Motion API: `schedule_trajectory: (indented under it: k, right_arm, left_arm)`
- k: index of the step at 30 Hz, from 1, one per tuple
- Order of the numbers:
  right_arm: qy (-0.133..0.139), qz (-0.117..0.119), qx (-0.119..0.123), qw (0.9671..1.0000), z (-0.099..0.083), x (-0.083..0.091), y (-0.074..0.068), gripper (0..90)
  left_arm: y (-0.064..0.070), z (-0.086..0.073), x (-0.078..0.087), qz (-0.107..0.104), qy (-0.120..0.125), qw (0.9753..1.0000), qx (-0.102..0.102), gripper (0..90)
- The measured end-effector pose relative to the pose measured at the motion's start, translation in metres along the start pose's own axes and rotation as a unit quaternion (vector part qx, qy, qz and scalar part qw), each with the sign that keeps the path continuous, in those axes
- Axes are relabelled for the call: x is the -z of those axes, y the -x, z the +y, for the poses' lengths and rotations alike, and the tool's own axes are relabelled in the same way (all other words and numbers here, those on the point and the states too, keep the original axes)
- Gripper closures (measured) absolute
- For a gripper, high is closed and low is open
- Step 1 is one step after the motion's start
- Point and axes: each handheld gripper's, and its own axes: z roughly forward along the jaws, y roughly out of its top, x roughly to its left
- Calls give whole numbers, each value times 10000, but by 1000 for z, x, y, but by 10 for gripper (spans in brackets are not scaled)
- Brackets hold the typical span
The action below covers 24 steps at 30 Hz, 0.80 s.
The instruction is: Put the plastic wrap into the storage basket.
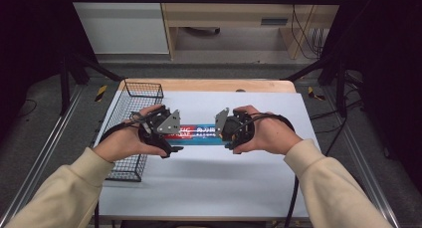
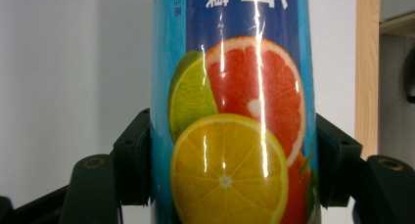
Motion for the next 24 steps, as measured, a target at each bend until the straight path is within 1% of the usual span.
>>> schedule_trajectory:
  k: [1, 4, 5, 6, 8, 10, 14, 16, 17, 22, 24]
  right_arm:
    - [17, 8, -22, 10000, 1, 1, -1, 324]
    - [45, 15, 46, 10000, 3, 3, -2, 324]
    - [71, 38, 22, 10000, 4, 3, -2, 324]
    - [63, 37, 51, 10000, 4, 3, -2, 324]
    - [73, 37, 73, 9999, 5, 4, -2, 324]
    - [72, 47, 92, 9999, 6, 5, -3, 324]
    - [40, 47, 144, 9999, 9, 5, -4, 324]
    - [71, 71, 157, 9998, 11, 6, -4, 324]
    - [63, 60, 188, 9998, 12, 6, -4, 323]
    - [64, 63, 211, 9997, 13, 6, -5, 324]
    - [74, 59, 200, 9998, 14, 5, -6, 324]
  left_arm:
    - [0, 1, -1, -16, -24, 10000, -27, 137]
    - [0, 3, -4, -141, -55, 9999, -50, 173]
    - [1, 3, -5, -164, -53, 9998, -65, 185]
    - [0, 4, -5, -182, -90, 9997, -109, 197]
    - [1, 6, -8, -174, -118, 9997, -117, 209]
    - [0, 7, -9, -220, -92, 9996, -138, 236]
    - [2, 10, -13, -295, -149, 9992, -209, 270]
    - [3, 11, -14, -331, -167, 9990, -233, 276]
    - [3, 11, -14, -357, -156, 9990, -240, 299]
    - [3, 12, -15, -399, -228, 9987, -229, 311]
    - [3, 12, -15, -374, -266, 9987, -240, 312]
